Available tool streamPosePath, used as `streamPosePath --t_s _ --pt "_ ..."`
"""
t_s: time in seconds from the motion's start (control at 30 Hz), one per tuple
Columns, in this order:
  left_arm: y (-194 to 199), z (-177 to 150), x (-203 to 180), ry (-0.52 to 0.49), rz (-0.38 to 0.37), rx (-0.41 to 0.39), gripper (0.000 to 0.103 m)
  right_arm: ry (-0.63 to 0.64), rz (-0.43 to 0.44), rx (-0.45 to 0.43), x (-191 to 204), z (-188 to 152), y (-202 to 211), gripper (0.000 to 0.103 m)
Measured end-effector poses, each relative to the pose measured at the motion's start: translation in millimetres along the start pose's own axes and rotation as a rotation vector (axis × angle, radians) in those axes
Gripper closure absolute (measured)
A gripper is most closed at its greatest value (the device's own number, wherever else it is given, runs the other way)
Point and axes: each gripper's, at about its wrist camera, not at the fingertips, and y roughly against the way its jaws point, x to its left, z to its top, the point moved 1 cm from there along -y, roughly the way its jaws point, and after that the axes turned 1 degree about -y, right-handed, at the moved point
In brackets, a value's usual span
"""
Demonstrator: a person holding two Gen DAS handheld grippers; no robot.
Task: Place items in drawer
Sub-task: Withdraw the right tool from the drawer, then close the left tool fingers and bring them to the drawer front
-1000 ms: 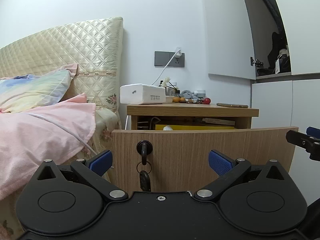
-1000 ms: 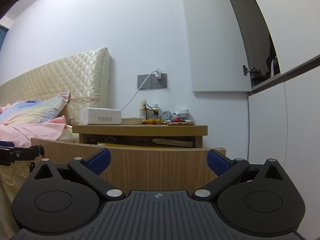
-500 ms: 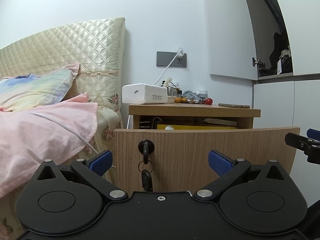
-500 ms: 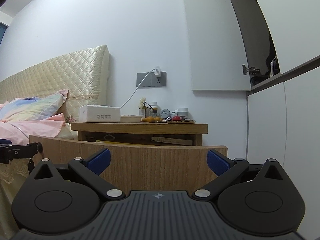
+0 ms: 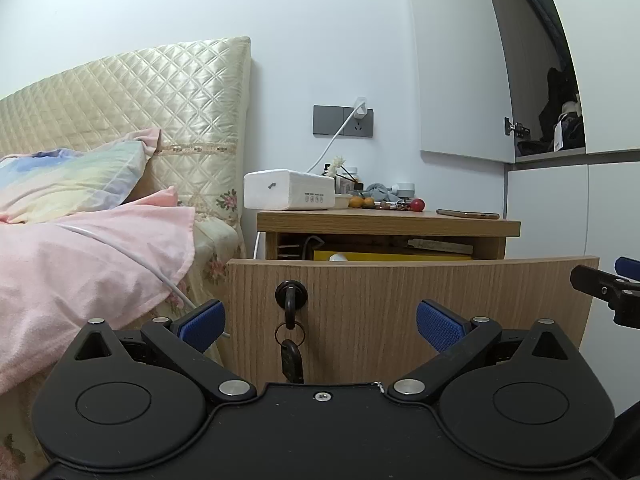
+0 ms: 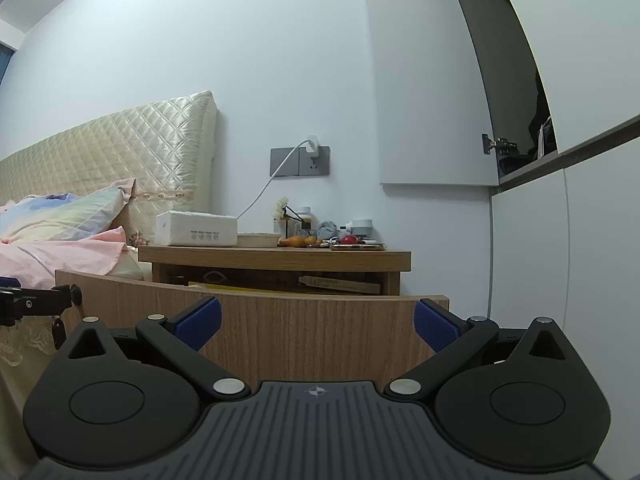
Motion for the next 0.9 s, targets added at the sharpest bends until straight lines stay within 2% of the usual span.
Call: streamPosePath --t_s 0.23,0.33,0.43,0.5,0.53,0.6,0.7,0.9 --pt "0.5 0.2 -1.9 -0.012 -0.005 0.0 0.011 -0.003 0.005 0.002 0.0 0.4 -0.4 0.001" --pt "0.6 1.2 0.4 0.005 -0.003 -0.001 0.018 -0.003 0.012 -0.006 0.2 1.1 0.4 0.01" --pt "0.8 1.5 1.4 0.012 0.001 0.001 0.025 -0.007 0.012 -0.001 -1.4 1.3 0.5 0.029" --pt "0.8 1.7 1.6 0.016 -0.001 0.002 0.029 -0.014 0.017 0.015 -2.5 1.3 -0.9 0.049" --pt "1.2 1.9 1.8 0.016 -0.001 0.001 0.032 -0.017 0.018 0.024 -2.9 1.2 -1.6 0.053" --pt "2.3 2.6 1.9 0.018 0.002 -0.006 0.033 -0.023 0.023 0.033 -3.5 1.4 -2.2 0.072" --pt "3.4 3.7 3.1 0.025 0.006 -0.015 0.038 -0.022 0.027 0.027 -3.2 2.1 -1.0 0.081" --pt "1.9 4.0 4.0 0.027 0.012 -0.006 0.052 -0.026 0.031 0.034 -3.6 2.1 -1.1 0.092"
